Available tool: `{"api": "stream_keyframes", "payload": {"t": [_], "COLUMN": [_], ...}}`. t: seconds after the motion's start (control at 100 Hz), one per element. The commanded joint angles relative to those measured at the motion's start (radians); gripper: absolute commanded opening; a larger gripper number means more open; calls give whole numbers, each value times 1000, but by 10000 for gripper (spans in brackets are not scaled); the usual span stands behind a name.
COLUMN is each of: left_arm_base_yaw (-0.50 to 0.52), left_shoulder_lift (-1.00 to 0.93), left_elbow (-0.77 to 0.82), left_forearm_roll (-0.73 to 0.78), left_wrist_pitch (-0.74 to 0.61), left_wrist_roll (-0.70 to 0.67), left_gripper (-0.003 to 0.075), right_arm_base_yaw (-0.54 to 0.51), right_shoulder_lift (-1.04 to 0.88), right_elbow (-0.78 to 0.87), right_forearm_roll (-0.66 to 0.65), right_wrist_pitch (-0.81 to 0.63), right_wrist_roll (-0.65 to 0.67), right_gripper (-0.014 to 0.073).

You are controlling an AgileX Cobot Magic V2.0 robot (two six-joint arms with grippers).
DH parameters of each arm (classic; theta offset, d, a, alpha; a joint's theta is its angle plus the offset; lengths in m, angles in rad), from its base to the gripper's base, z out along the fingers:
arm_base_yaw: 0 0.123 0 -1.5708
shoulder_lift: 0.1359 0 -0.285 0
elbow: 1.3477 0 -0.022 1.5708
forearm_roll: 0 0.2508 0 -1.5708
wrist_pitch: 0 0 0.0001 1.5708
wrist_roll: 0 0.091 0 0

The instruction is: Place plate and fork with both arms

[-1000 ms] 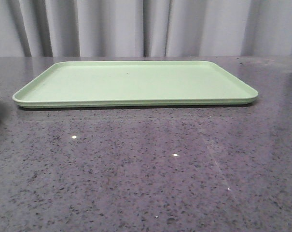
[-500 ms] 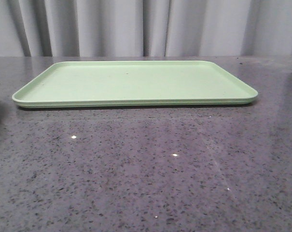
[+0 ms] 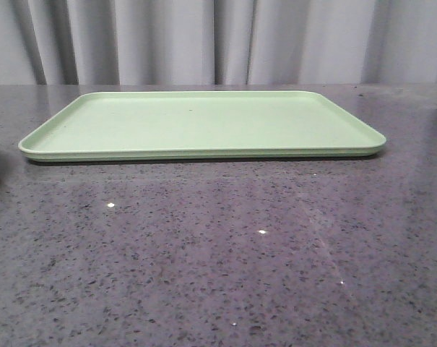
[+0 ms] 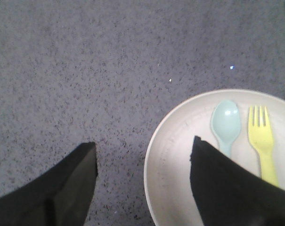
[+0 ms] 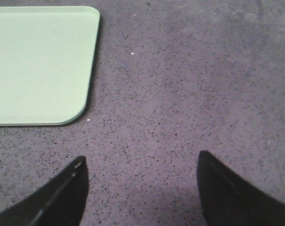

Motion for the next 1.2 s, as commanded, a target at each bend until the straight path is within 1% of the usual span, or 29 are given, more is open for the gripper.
{"api": "stream_keyframes", "payload": {"t": [0.0, 0.23, 0.44, 0.97, 1.19], "left_arm_base_yaw": [5, 5, 5, 5, 5], "left_shoulder_lift": [41, 194, 317, 457, 470], "left_elbow": [-34, -34, -34, -58, -72], "left_forearm_roll": [4, 6, 20, 31, 31], "left_wrist_pitch": [-18, 31, 32, 27, 37], "left_wrist_roll": [-11, -11, -11, -11, -11], "left_gripper": [426, 420, 417, 417, 415], "right_arm_base_yaw": [2, 2, 2, 2, 2], "right_shoulder_lift": [8, 8, 8, 8, 8], "right_elbow": [-32, -32, -32, -32, -32], "right_forearm_roll": [0, 0, 0, 0, 0], "right_wrist_pitch": [-61, -61, -61, -61, -61], "right_wrist_roll": [-4, -4, -4, -4, -4], "right_gripper": [500, 500, 500, 500, 500]}}
